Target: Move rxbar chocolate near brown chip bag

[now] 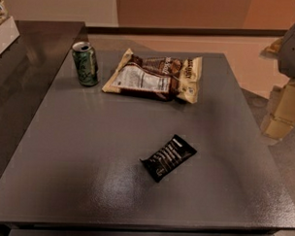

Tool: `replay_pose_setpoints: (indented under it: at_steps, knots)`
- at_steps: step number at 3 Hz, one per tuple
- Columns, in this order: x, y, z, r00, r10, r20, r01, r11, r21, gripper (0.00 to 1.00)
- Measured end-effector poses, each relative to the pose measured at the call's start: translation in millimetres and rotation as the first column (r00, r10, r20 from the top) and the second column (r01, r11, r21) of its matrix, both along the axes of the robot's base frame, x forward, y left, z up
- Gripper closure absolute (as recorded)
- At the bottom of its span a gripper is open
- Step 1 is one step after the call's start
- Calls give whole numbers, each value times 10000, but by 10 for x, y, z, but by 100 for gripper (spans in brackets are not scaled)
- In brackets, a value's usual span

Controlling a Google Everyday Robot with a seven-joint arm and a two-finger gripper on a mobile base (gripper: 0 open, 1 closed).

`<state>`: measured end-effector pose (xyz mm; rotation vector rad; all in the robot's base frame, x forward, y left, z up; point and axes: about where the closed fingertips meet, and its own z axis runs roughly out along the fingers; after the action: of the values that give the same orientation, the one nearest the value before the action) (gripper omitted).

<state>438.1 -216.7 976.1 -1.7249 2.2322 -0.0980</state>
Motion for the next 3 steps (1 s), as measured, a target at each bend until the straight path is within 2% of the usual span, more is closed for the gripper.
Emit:
replay_pose_setpoints:
  at_steps: [1, 2, 3]
  knots:
    - [0, 0, 0, 10000, 0, 2, 0, 10000, 0, 0]
    - [-8, 118, -69, 9968, 758, -243, -760, 9971, -90, 0]
    - [-52, 413, -225, 9780, 2016, -529, -2019, 9794, -17, 0]
